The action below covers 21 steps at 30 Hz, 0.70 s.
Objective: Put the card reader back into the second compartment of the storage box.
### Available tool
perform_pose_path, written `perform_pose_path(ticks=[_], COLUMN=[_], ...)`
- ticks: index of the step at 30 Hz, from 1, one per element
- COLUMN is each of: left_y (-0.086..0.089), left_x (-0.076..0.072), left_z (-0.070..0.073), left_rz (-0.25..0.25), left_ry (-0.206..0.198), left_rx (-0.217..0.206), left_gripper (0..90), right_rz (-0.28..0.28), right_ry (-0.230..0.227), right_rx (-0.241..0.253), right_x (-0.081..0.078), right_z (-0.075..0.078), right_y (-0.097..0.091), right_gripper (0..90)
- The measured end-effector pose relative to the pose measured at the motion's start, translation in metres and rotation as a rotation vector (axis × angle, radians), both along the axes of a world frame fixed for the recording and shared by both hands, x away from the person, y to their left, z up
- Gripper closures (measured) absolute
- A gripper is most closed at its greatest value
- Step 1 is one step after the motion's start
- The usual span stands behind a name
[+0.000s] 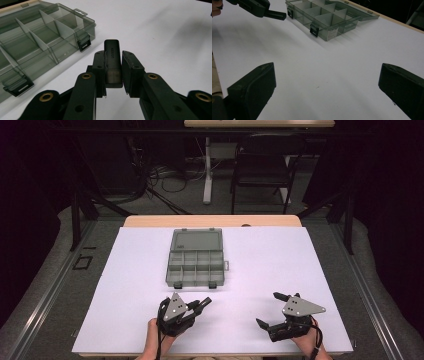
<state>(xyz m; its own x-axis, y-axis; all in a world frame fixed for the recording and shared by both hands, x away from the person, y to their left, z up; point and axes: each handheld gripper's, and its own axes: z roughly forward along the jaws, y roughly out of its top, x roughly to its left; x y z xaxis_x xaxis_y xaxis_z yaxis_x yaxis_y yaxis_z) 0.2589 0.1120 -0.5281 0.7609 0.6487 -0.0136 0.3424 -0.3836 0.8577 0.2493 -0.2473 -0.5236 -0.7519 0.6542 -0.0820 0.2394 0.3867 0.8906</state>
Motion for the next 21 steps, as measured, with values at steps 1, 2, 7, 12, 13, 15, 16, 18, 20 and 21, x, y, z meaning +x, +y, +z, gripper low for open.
perform_pose_path(ticks=[1, 2, 7, 12, 13, 15, 16, 18, 20, 21], left_y=[0.0006, 0.0012, 0.0030, 0.0051, 0.0054, 0.0063, 0.0069, 0.0081, 0.0092, 0.0100], left_x=[0.0004, 0.0005, 0.0023, 0.0028, 0.0030, 0.0038, 0.0040, 0.0047, 0.0053, 0.0058], left_z=[0.0004, 0.0009, 0.0025, 0.0029, 0.0030, 0.0036, 0.0040, 0.0047, 0.0055, 0.0060], left_rz=[0.002, 0.005, 0.013, 0.019, 0.022, 0.026, 0.028, 0.029, 0.034, 0.037], left_ry=[-0.001, -0.001, -0.007, -0.009, -0.006, -0.008, -0.010, -0.011, -0.013, -0.017], left_rx=[-0.001, -0.002, -0.007, -0.006, -0.010, -0.013, -0.013, -0.013, -0.016, -0.018], left_gripper=[74.2, 74.3, 74.3, 74.3, 74.3, 74.3, 74.3, 74.3, 74.3, 74.2], right_rz=[0.000, 0.000, -0.002, 0.003, 0.003, 0.002, 0.001, 0.003, 0.004, 0.005], right_ry=[0.000, 0.000, 0.000, 0.000, 0.002, 0.002, 0.004, 0.006, 0.006, 0.005], right_rx=[0.000, 0.000, 0.001, -0.003, -0.005, -0.001, -0.001, -0.001, -0.003, -0.002], right_x=[0.0001, 0.0001, -0.0006, 0.0002, 0.0001, 0.0001, 0.0001, 0.0002, 0.0001, 0.0002], right_z=[0.0000, 0.0000, 0.0001, -0.0001, 0.0000, -0.0001, -0.0001, -0.0005, -0.0005, -0.0005], right_y=[0.0000, 0.0000, -0.0011, 0.0002, 0.0003, 0.0001, -0.0001, 0.0001, 0.0002, 0.0001], right_gripper=[0.8, 0.8, 0.8, 0.8, 0.8, 0.8, 0.9, 0.9, 1.0, 1.0])
